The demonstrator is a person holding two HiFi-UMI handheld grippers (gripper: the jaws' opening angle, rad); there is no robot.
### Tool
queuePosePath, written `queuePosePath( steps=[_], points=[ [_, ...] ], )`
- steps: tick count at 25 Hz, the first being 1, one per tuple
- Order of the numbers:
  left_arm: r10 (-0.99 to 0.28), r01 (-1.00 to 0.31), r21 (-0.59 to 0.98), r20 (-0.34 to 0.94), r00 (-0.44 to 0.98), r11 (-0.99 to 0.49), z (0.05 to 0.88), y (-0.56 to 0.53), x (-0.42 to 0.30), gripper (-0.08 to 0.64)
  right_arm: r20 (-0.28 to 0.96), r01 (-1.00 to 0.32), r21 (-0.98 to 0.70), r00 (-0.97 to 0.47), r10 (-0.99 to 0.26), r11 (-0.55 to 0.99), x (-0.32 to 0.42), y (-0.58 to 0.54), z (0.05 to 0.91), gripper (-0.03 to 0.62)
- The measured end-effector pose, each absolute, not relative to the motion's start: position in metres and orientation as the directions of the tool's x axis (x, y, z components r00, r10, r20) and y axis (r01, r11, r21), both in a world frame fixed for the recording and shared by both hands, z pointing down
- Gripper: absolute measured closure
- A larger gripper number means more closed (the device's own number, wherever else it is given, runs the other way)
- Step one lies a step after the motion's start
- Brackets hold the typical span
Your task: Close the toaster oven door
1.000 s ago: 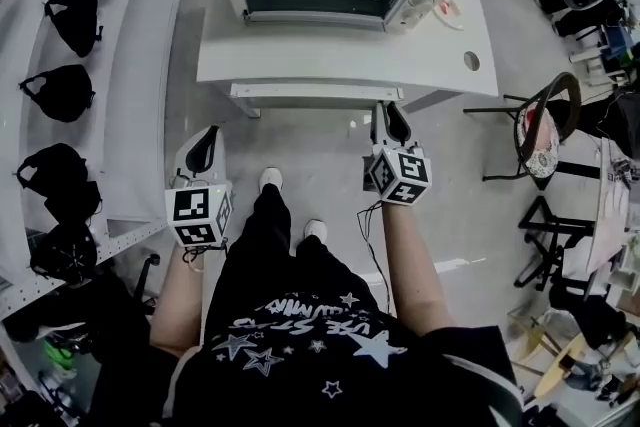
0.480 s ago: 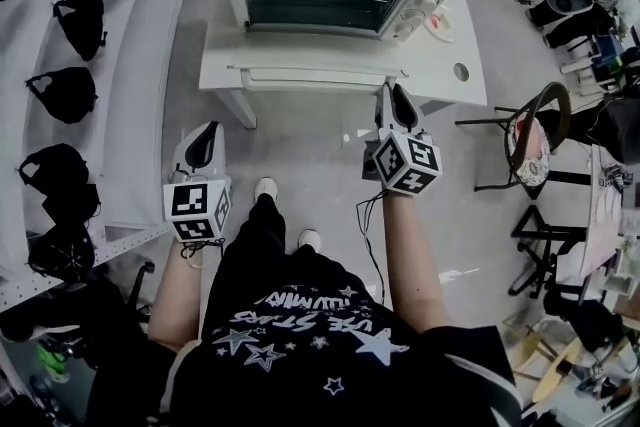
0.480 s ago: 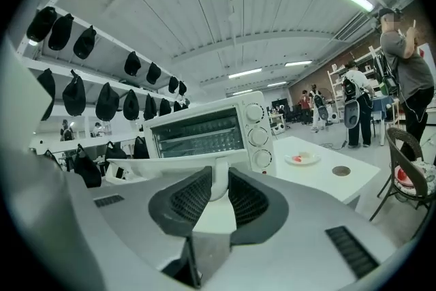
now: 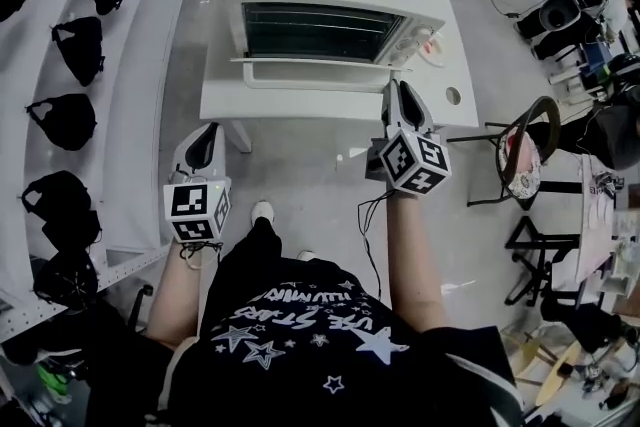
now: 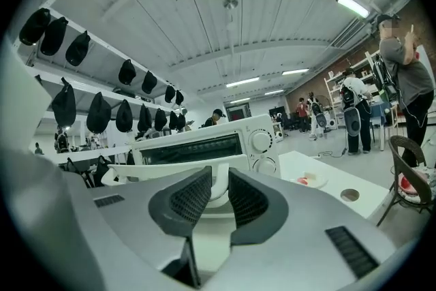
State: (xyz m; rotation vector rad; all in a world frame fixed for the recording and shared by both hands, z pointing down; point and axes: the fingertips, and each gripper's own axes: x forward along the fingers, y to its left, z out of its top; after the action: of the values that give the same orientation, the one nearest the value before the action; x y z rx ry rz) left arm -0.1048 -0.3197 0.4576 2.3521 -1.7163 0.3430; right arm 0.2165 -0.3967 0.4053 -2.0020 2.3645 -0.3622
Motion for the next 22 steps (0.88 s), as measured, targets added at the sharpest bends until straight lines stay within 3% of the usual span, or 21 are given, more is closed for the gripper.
queuePosePath(
  steps=[22],
  points=[
    [-0.889,-0.925,0.053,0.262,0.375,-0.375,0.443,-0.394,-0.124,0.537,0.112,-0.985,-0.151,-0.097,-0.989,0.080,0.212,-0.465,0.364,0.517]
  ],
)
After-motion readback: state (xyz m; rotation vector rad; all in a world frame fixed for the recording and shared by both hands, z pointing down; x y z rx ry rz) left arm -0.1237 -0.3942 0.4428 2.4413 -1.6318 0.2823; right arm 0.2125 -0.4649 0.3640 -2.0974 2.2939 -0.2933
